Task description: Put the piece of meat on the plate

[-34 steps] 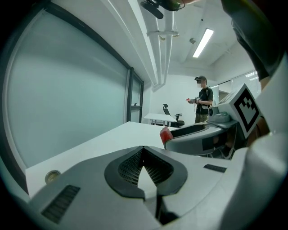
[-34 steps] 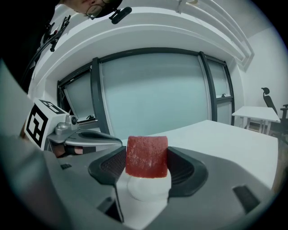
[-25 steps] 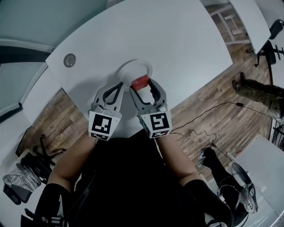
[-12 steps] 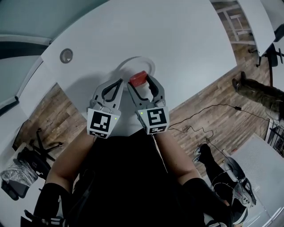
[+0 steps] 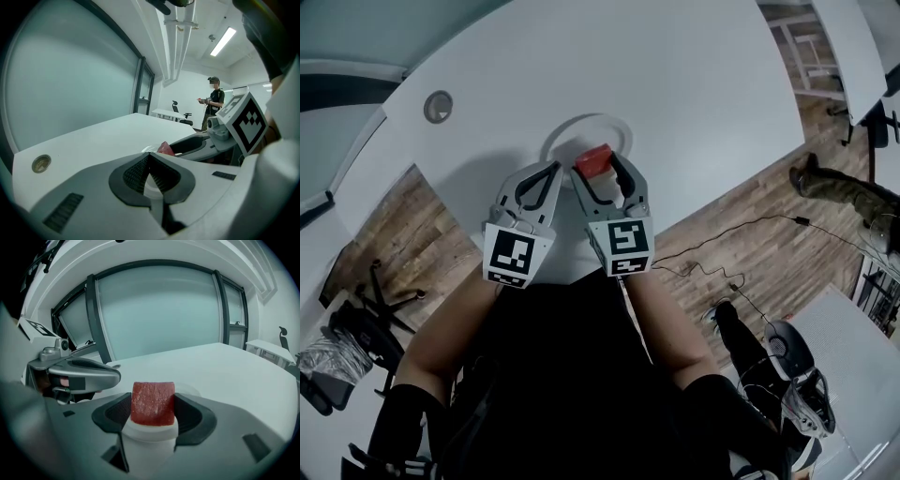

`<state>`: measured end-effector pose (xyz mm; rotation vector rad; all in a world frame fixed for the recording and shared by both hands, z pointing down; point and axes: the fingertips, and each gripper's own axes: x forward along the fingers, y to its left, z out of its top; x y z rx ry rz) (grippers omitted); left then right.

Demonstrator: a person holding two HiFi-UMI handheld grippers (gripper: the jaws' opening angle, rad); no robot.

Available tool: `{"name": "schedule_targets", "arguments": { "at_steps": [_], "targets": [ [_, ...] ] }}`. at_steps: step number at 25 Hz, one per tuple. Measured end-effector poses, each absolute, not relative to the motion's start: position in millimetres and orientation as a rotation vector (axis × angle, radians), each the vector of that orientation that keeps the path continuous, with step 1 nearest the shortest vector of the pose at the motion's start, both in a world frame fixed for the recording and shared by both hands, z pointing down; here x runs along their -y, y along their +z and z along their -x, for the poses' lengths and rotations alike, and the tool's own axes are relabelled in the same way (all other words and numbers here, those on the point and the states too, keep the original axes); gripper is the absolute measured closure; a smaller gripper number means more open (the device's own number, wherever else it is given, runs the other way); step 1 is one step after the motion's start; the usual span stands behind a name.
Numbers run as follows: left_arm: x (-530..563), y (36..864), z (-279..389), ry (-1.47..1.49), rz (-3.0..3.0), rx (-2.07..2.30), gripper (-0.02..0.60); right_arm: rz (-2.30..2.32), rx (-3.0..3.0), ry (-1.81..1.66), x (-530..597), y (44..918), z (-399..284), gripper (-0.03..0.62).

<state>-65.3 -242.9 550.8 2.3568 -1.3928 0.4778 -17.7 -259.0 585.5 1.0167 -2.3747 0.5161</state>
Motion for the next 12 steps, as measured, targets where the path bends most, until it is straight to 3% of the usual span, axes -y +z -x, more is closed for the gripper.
{"name": "schedule_targets", "arguments": {
  "at_steps": [12],
  "targets": [
    [243.6, 554.8, 68.1, 0.472, -2.338, 1.394, 0.589, -0.985, 2.288, 0.497, 269.0, 604.3, 22.3, 0.309]
  ]
}}
